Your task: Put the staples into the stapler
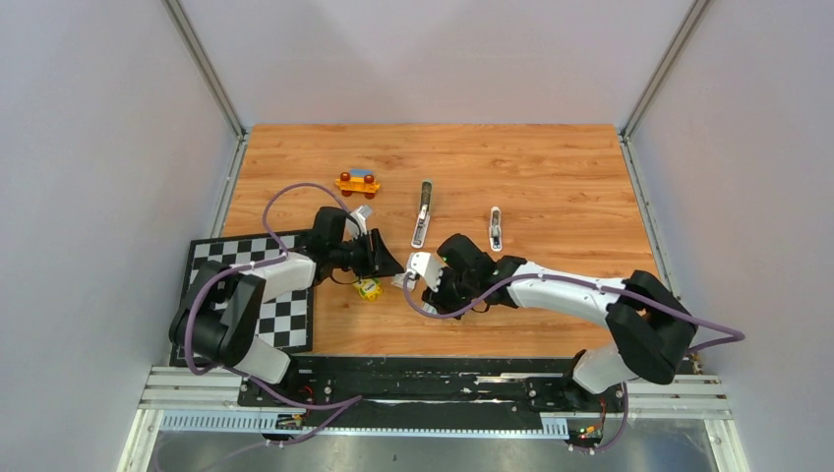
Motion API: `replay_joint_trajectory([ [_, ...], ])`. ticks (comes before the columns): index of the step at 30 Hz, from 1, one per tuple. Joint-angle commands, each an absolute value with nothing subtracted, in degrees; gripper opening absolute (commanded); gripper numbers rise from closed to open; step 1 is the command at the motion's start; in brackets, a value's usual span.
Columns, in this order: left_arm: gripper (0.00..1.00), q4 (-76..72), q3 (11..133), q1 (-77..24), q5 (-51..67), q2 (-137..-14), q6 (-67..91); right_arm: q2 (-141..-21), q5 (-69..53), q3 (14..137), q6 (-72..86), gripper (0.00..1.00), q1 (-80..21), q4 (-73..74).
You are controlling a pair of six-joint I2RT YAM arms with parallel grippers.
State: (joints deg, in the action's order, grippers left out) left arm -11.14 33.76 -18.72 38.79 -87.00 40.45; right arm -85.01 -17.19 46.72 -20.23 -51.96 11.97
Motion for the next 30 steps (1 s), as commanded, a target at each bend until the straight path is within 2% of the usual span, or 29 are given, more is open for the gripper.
replay_joint_trajectory([
  [1,0.41,-1.1,35.1,-22.9,31.8,-82.3,34.3,-81.1,-8.4,48.2,-8.8,0.44,-51.8,11.6],
  [8,0.40,-1.7,32.1,-28.2,27.3,-79.5,35.6,-77.6,3.0,49.7,13.8,0.42,-51.5,13.4],
  [17,0.40,5.9,30.6,-28.4,16.0,-70.7,34.3,-75.4,11.8,46.2,28.6,0.41,-51.5,15.2],
  [23,0.39,2.1,28.8,-29.7,19.9,-67.9,35.2,-75.4,13.1,42.9,42.3,0.39,-51.5,15.9],
  [27,0.32,-1.1,28.8,-33.0,20.7,-72.1,35.7,-74.5,14.2,41.5,47.1,0.39,-51.5,15.9],
  [30,0.31,-5.1,28.9,-35.7,22.5,-75.9,36.7,-75.0,13.6,41.4,47.0,0.39,-51.5,15.9],
])
